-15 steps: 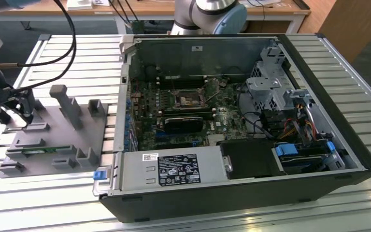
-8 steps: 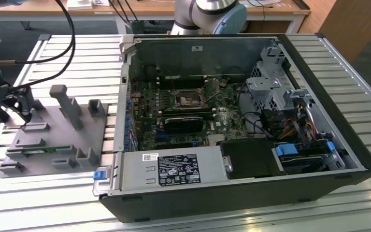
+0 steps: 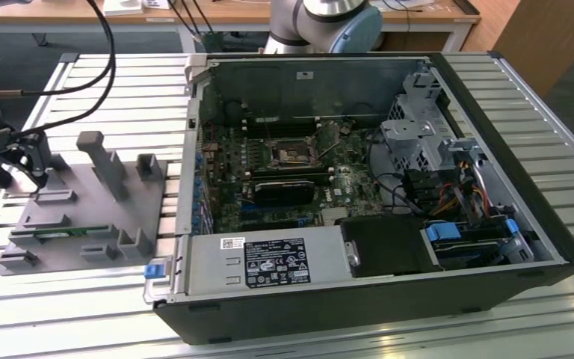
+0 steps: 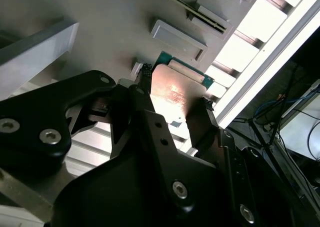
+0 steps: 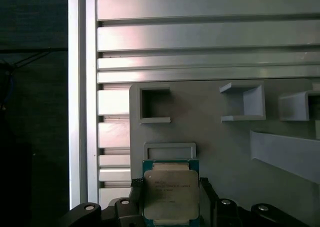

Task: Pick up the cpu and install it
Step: 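Pick up the cpu and move it towards the insertion slot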

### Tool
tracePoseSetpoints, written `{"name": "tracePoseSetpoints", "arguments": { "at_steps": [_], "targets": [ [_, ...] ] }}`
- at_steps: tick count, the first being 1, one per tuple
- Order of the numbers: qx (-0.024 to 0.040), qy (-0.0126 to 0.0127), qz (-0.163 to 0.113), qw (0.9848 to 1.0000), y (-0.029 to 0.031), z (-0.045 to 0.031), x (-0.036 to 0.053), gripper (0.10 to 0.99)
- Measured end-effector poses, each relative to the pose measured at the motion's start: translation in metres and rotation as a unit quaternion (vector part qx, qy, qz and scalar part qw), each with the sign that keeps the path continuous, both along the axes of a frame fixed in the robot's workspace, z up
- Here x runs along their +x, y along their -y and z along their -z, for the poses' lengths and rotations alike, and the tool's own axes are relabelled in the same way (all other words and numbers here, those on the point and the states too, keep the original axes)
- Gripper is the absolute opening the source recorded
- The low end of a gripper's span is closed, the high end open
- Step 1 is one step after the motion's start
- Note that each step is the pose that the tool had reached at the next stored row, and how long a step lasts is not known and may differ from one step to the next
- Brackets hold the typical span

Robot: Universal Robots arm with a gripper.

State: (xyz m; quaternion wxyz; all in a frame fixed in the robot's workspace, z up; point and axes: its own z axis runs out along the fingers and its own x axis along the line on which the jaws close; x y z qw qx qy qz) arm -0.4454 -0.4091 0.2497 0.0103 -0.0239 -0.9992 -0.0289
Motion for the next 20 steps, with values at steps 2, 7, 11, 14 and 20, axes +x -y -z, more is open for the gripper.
{"name": "tracePoseSetpoints", "arguments": {
  "at_steps": [2,7,11,14,20],
  "targets": [
    [0.0,0.0,0.0,1.0,0.0,-0.0007,0.0,0.529],
    [0.0,0.0,0.0,1.0,0.0,-0.0024,0.0,0.529],
    [0.0,0.0,0.0,1.0,0.0,-0.0037,0.0,0.529],
    [0.0,0.0,0.0,1.0,0.0,-0.0048,0.0,0.529],
    [0.0,0.0,0.0,1.0,0.0,-0.0079,0.0,0.529]
  ]
}}
